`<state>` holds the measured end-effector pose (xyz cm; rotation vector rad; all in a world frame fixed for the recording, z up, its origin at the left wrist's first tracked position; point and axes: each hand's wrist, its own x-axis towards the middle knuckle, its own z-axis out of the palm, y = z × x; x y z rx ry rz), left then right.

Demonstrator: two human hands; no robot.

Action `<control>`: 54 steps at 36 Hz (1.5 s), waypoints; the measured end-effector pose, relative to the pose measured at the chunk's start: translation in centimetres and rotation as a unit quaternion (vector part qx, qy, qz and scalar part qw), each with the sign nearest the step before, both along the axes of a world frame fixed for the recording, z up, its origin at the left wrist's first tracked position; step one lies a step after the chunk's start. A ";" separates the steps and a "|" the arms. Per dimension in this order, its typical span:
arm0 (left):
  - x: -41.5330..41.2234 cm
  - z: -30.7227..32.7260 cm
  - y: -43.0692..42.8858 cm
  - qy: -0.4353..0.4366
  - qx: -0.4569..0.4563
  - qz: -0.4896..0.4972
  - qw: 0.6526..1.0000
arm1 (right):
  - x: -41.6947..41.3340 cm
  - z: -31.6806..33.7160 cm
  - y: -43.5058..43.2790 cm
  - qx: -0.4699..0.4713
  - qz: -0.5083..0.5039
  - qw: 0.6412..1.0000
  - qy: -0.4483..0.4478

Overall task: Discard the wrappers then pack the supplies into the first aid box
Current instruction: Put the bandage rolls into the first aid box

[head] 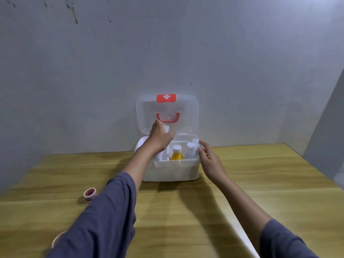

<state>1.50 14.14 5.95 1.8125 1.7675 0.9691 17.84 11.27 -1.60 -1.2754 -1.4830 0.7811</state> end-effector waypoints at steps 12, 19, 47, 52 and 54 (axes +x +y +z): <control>-0.9 -2.9 -0.4 0.135 -0.033 -0.029 0.990 | 0.1 -0.2 0.3 -0.001 0.012 1.000 0.014; -1.9 -2.6 -1.3 0.219 -0.052 -0.061 0.973 | 0.1 -0.2 0.1 0.004 0.009 1.000 0.025; -8.4 -5.8 -11.7 0.071 0.159 0.132 0.976 | -1.2 0.9 -1.3 -0.056 -0.029 0.997 0.045; -13.1 -8.5 -16.9 0.092 0.120 0.188 0.971 | -2.2 1.1 -2.3 -0.065 -0.053 0.994 0.064; -14.4 -9.3 -18.7 0.094 0.105 0.213 0.967 | -2.4 1.2 -2.6 -0.069 -0.057 0.994 0.065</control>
